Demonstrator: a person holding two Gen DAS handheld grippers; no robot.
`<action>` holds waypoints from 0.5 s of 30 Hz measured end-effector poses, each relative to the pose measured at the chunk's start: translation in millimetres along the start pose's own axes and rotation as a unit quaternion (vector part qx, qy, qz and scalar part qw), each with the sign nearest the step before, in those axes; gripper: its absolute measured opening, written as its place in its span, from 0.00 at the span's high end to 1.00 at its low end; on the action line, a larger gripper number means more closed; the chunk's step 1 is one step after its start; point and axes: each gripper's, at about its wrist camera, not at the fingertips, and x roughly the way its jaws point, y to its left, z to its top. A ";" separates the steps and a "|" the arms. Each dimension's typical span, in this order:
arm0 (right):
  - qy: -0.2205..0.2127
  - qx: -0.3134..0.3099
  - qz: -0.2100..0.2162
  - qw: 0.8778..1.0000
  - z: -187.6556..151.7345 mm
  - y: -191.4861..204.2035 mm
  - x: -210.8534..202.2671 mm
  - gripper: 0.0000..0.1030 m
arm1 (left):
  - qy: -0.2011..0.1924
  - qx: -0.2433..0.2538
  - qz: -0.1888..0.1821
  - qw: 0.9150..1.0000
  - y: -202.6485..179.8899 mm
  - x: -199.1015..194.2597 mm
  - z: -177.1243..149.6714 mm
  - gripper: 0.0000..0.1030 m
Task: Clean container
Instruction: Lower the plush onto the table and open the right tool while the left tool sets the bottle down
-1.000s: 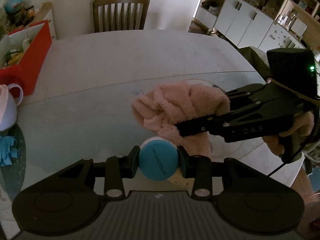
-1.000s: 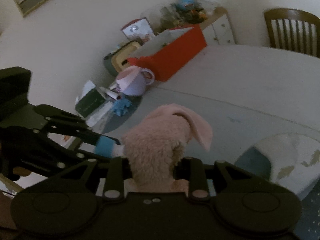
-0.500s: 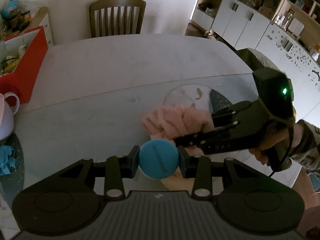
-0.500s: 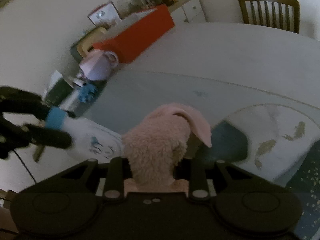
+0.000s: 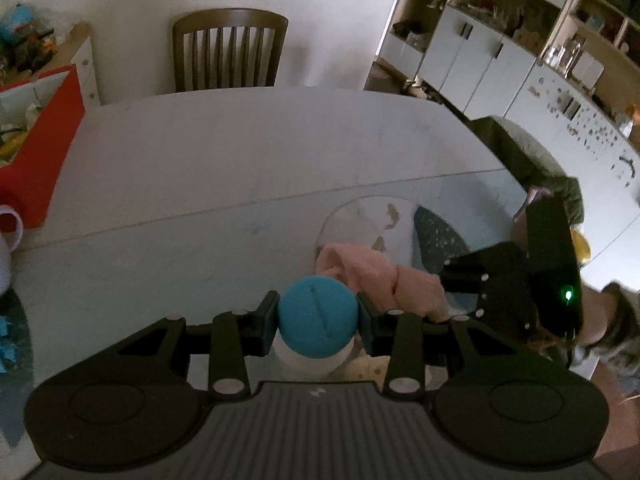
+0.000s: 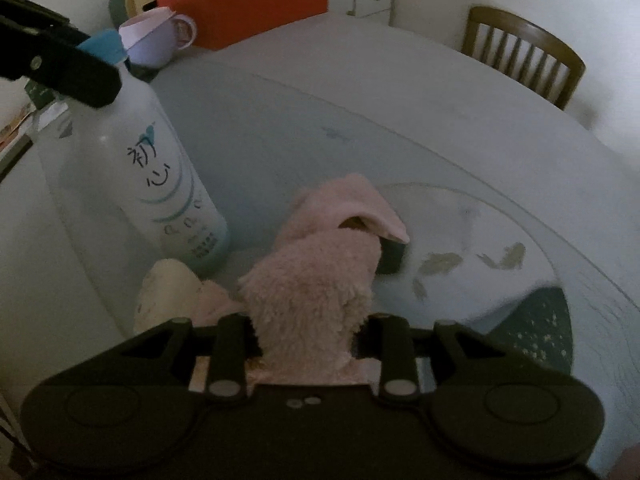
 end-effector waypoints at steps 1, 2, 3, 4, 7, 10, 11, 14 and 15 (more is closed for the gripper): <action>-0.001 0.006 -0.002 1.000 -1.3 -1.1 -0.2 0.67 | -0.002 -0.004 -0.002 1.000 0.7 1.1 1.6 0.61; -0.004 0.013 -0.002 1.000 -2.8 -2.3 -1.3 0.65 | -0.003 -0.006 -0.003 1.000 0.6 2.6 2.9 0.61; -0.007 0.021 -0.002 1.000 -4.2 -4.1 -2.7 0.63 | -0.003 -0.008 -0.005 1.000 0.4 3.6 3.9 0.61; -0.009 0.030 0.000 1.000 -5.5 -5.3 -4.1 0.62 | -0.004 -0.010 -0.006 1.000 0.2 4.3 4.6 0.60; -0.016 0.049 0.009 0.999 -4.4 -7.2 -11.0 0.57 | -0.005 -0.006 -0.001 1.000 -1.9 5.2 4.4 0.54; -0.028 0.059 0.004 0.998 -5.6 -9.1 -21.3 0.49 | -0.011 -0.001 0.005 1.000 -2.0 4.2 2.8 0.39; -0.032 0.064 0.003 0.997 -6.9 -9.4 -24.7 0.47 | -0.014 -0.002 0.004 1.000 -1.7 3.5 2.3 0.35; -0.044 0.076 -0.006 0.996 -9.2 -9.5 -35.7 0.44 | -0.018 -0.003 0.001 1.000 -0.9 1.5 0.6 0.34; -0.049 0.079 -0.008 0.996 -10.4 -9.3 -40.9 0.43 | -0.020 -0.004 0.002 1.000 -1.0 0.7 -0.3 0.34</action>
